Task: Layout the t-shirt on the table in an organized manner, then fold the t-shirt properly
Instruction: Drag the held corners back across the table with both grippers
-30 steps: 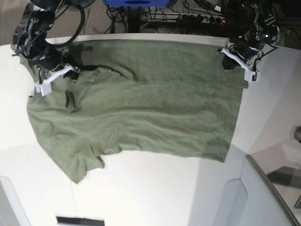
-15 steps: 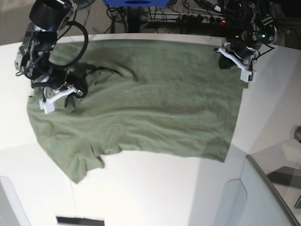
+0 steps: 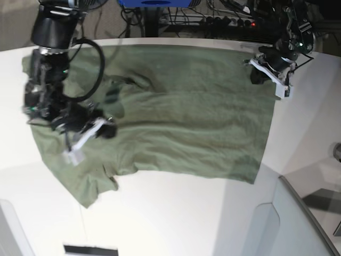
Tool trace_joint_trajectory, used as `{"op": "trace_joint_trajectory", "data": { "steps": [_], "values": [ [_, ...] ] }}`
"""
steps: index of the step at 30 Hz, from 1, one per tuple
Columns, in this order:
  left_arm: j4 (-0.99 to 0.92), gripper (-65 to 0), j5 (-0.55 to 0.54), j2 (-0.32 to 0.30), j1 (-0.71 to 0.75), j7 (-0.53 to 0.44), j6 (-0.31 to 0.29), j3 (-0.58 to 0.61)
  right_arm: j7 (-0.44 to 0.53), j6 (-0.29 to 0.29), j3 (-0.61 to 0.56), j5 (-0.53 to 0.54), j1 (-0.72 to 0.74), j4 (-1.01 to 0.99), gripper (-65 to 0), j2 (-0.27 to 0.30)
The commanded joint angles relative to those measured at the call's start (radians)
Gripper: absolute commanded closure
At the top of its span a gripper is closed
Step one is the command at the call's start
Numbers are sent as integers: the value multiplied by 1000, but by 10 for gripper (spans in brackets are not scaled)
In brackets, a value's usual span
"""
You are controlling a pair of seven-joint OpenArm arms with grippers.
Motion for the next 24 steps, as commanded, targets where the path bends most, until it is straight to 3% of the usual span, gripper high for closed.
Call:
{"op": "trace_joint_trajectory", "data": {
  "steps": [1,5,10,13,17,20,22,24],
  "values": [
    [24,0,-3,-18,0,-19,3,-33,23,0,22,12,13,46,-2,49],
    [18,0,-2,-58,-33,-19,0,-80,73,-50,87,11,58,29,-3,159],
    [19,0,-2,-102,-90,-19,0,-68,158,-53,37,11,205,-284,-11,331],
    [27,0,0,-104,-116,-16,0,-68,258,-53,-47,11,303,-476,-98,400],
    [27,0,0,-111,-118,-16,0,-68,405,-53,-196,11,417,-724,-320,440],
    [19,0,0,-111,-107,-16,0,-70,530,-55,-292,11,474,-902,-462,438],
    [19,0,0,-111,-104,-16,0,-74,617,-55,-325,11,480,-988,-482,435],
    [19,0,0,-111,-101,-16,0,-77,689,-55,-348,11,480,-1045,-459,424]
  ]
}}
